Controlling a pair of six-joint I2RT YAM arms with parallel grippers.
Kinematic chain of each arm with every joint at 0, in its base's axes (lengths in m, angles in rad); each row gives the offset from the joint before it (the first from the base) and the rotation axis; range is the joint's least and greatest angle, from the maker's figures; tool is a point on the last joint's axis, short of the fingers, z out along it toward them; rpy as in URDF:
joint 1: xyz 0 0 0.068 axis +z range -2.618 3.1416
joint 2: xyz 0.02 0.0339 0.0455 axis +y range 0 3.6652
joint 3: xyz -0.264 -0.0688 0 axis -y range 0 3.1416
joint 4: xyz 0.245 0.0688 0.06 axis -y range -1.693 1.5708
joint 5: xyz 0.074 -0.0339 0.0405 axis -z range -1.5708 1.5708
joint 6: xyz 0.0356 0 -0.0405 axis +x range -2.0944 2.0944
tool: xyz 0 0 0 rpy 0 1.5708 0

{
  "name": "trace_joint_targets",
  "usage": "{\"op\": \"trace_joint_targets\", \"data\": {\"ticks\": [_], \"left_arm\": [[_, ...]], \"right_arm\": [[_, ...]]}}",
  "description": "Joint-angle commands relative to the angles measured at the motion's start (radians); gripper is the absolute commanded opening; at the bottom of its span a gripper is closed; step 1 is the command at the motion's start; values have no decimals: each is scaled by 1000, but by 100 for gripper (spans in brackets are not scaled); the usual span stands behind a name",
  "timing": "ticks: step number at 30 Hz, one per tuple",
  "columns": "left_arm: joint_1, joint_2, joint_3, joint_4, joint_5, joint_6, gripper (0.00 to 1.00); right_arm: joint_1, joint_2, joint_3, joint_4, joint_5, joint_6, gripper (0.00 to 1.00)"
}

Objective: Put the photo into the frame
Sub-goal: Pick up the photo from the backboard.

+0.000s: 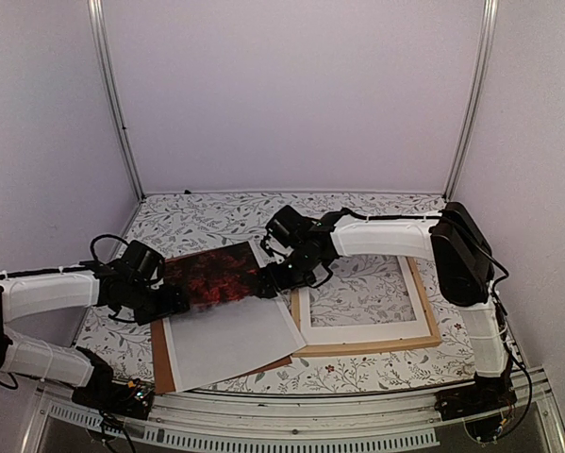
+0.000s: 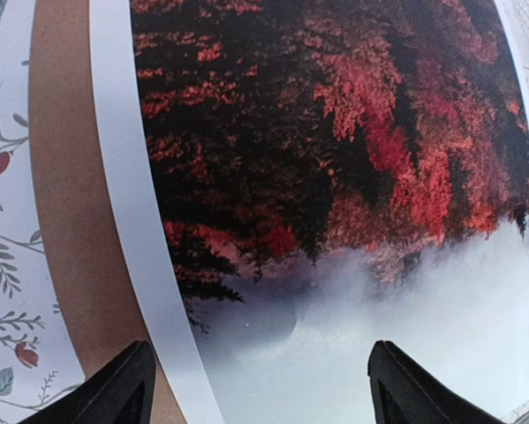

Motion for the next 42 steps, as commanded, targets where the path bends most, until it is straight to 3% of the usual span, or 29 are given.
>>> {"op": "trace_joint_targets", "data": {"ticks": [1,17,23,42], "left_arm": [[-27,-32,-19,-39,4,-50,86],[-117,-58,-88,-35,-4,-178,82],[-132,-64,-110,-9,-7,-208,81],[-149,-52,-130,105,1,-215,77]], "right_arm": [[7,53,44,-91,-8,-19,86],[36,211,274,-293,39,1,87],[37,240,281,-305,30,21,87],[-37,36,-10,59,-233,97,79]]}}
